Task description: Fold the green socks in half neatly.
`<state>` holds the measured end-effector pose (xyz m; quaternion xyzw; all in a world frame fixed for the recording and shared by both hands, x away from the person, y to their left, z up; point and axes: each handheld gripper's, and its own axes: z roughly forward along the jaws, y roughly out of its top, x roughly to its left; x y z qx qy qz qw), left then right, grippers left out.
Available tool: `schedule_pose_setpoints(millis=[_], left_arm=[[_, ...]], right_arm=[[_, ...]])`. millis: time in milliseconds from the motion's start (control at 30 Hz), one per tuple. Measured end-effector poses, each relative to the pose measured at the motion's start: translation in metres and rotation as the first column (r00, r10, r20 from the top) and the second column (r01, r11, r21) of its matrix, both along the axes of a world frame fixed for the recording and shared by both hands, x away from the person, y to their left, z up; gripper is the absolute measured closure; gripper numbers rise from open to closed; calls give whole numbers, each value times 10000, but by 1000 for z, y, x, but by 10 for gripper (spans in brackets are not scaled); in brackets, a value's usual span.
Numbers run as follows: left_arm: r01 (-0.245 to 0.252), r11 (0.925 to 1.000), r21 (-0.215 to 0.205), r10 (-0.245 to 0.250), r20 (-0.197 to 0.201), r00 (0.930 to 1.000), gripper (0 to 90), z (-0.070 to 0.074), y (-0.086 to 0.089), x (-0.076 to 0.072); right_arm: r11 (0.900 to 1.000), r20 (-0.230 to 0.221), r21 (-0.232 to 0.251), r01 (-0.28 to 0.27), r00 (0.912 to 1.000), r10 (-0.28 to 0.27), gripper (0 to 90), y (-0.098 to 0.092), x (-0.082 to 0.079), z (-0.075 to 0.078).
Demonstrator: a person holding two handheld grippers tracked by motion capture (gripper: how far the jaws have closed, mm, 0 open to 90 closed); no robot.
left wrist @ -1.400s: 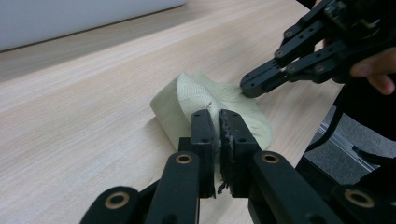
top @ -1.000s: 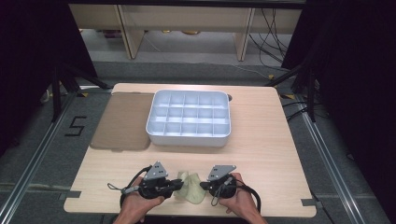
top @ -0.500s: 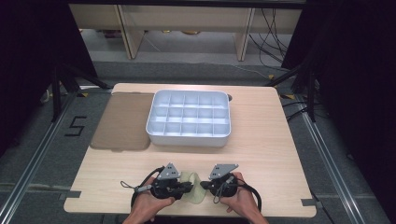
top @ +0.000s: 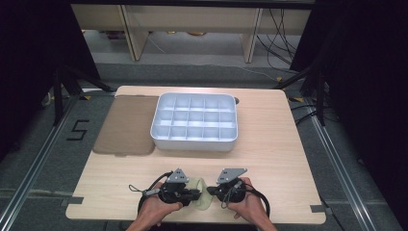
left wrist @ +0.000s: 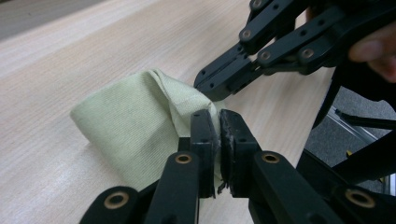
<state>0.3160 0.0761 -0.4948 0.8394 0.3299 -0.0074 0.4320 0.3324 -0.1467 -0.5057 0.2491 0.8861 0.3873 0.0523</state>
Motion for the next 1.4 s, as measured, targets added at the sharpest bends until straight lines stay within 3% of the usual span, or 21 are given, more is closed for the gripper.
schedule_pose_setpoints(millis=[33, 67, 233, 300, 333, 433, 533, 633, 700, 733, 833, 933, 1033, 1100, 1233, 1333, 1400], left_arm=[[-142, 9999, -15, 142, -70, 9999, 832, 0, -2, 0], [59, 10000, 11, -59, 28, 10000, 831, -1, -4, 1], [118, 9997, 196, -117, -62, 9999, 824, -2, -12, 2], [239, 9995, 195, -239, 31, 9997, 821, -2, -13, 3], [204, 9996, 199, -205, 23, 9998, 820, -2, -14, 3], [219, 9997, 90, -219, -18, 9998, 811, -3, -16, 4], [351, 9994, -34, -351, -132, 9993, 742, -2, -17, 4], [376, 9982, -470, -383, -135, 9992, 647, 4, -17, 4], [264, 9978, -613, -269, -87, 9996, 570, 8, -14, 4], [124, 9968, -793, -129, -52, 9999, 539, 12, -12, 5], [-19, 9959, -909, 39, 219, 9998, 540, 20, -2, 8], [-155, 9957, -917, 203, 519, 9984, 624, 23, 12, 12], [-292, 9991, -293, 318, 922, 9952, 741, 19, 21, 16], [-317, 9995, 9, 315, 876, 9957, 799, 13, 23, 19], [57, 9950, 1002, -122, 646, 9978, 865, -2, 20, 20], [215, 9921, 1238, -282, 527, 9982, 888, -8, 15, 19], [411, 9875, 1525, -495, 517, 9974, 890, -10, 14, 19]], right_arm=[[10000, -83, 4, 69, 9999, -69, 891, -2, 0, 2], [9998, -29, 81, 176, 9998, -176, 888, -3, 1, 4], [9976, 234, 490, 490, 9985, -502, 880, -14, 3, 15], [9965, 135, 479, 679, 9975, -687, 879, -19, 3, 18], [9967, 385, 548, 596, 9973, -618, 879, -20, 4, 18], [9958, 371, 524, 749, 9963, -769, 876, -25, 5, 20], [9945, 374, 617, 845, 9955, -870, 874, -27, 5, 22], [9934, 434, 661, 933, 9944, -963, 873, -29, 6, 24], [9943, 410, 709, 796, 9957, -827, 872, -30, 7, 25], [9924, 422, 748, 976, 9940, -1010, 871, -31, 6, 26], [9924, 509, 796, 940, 9939, -983, 871, -31, 6, 27], [9929, 708, 857, 822, 9936, -883, 870, -30, 3, 31], [9929, 792, 892, 782, 9932, -853, 869, -28, -1, 35], [9939, 823, 874, 669, 9938, -741, 869, -27, -3, 35], [9946, 874, 842, 605, 9939, -678, 868, -26, -4, 35], [9945, 668, 860, 602, 9956, -660, 868, -25, -4, 34], [9938, 777, 864, 705, 9940, -773, 868, -23, -5, 35]])
